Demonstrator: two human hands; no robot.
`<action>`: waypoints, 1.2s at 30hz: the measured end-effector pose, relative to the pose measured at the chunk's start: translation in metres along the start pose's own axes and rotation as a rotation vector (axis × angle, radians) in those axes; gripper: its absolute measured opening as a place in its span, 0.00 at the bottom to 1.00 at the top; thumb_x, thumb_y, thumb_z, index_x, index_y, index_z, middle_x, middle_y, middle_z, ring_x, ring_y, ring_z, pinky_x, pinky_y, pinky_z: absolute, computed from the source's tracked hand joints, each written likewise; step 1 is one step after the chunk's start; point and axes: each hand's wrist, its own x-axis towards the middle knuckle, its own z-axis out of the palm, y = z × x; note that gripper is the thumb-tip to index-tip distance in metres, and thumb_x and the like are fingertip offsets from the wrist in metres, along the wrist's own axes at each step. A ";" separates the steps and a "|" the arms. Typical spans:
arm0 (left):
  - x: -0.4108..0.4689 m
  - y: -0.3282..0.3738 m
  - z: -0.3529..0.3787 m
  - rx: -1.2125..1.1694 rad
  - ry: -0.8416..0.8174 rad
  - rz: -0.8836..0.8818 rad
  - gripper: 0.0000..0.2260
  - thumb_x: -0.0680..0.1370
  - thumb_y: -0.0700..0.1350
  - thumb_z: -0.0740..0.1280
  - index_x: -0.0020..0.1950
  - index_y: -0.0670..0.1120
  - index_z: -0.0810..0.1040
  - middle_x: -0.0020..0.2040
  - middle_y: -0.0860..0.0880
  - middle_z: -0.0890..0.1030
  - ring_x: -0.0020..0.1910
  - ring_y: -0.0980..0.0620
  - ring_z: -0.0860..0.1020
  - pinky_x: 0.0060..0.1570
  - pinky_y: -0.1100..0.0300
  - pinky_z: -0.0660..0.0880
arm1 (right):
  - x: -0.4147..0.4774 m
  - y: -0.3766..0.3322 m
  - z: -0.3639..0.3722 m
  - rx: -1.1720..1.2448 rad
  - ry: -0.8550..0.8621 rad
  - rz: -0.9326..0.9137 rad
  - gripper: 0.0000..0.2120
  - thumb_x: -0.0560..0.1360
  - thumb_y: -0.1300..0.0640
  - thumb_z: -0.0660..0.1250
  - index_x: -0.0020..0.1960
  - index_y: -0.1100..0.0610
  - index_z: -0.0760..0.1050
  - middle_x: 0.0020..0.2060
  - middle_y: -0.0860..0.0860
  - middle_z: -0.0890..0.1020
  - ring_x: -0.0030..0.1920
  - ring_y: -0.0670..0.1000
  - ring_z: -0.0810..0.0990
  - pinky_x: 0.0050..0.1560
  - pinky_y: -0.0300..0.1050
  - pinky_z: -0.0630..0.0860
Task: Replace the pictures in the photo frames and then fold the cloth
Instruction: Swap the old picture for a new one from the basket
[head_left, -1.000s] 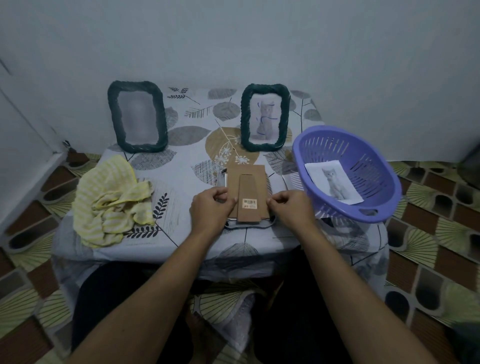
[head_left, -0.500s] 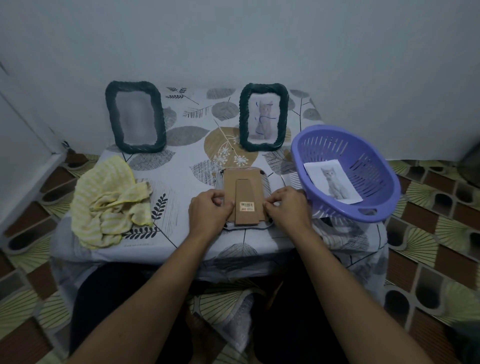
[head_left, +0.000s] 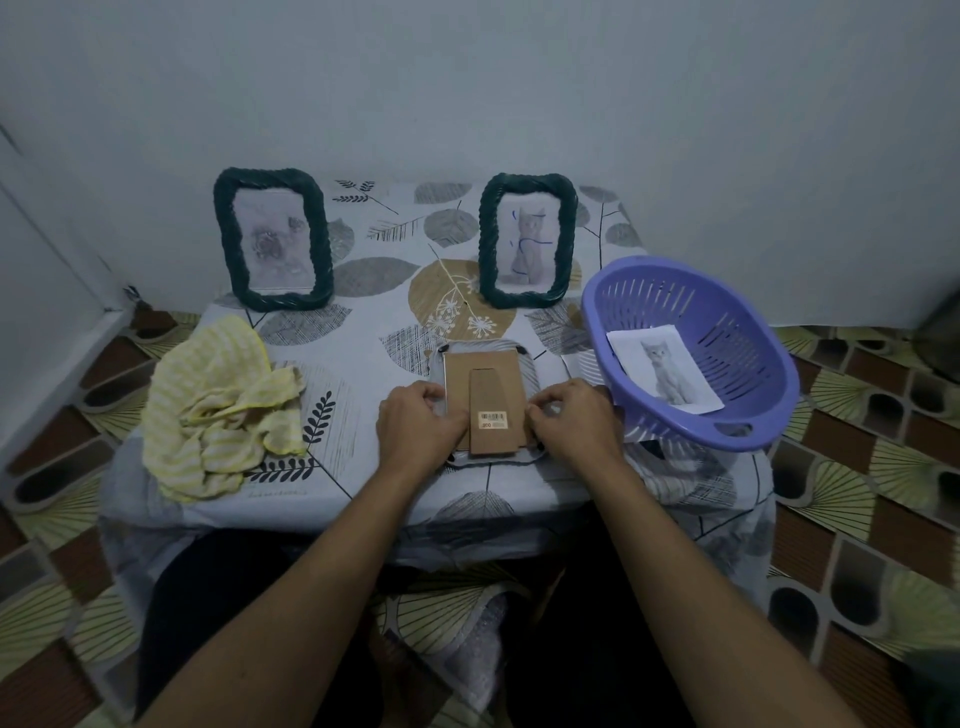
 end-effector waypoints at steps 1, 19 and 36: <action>0.002 0.000 0.000 0.005 0.004 -0.010 0.19 0.70 0.52 0.71 0.59 0.47 0.80 0.53 0.46 0.79 0.56 0.46 0.77 0.57 0.52 0.75 | 0.000 -0.001 0.000 0.015 -0.009 0.002 0.11 0.74 0.49 0.68 0.54 0.48 0.84 0.57 0.49 0.80 0.61 0.56 0.74 0.61 0.52 0.69; 0.033 0.006 -0.006 0.226 -0.133 -0.078 0.14 0.81 0.53 0.61 0.67 0.57 0.74 0.68 0.46 0.68 0.70 0.43 0.62 0.65 0.46 0.59 | 0.010 -0.012 0.012 0.087 -0.159 0.055 0.19 0.77 0.48 0.63 0.67 0.47 0.75 0.65 0.55 0.73 0.68 0.58 0.67 0.66 0.52 0.63; 0.055 -0.007 -0.013 0.222 -0.156 -0.044 0.11 0.73 0.59 0.74 0.53 0.60 0.79 0.61 0.55 0.79 0.66 0.46 0.70 0.53 0.49 0.58 | 0.023 -0.022 0.042 -0.118 -0.212 -0.313 0.26 0.84 0.42 0.49 0.80 0.45 0.55 0.81 0.50 0.48 0.80 0.52 0.43 0.76 0.58 0.47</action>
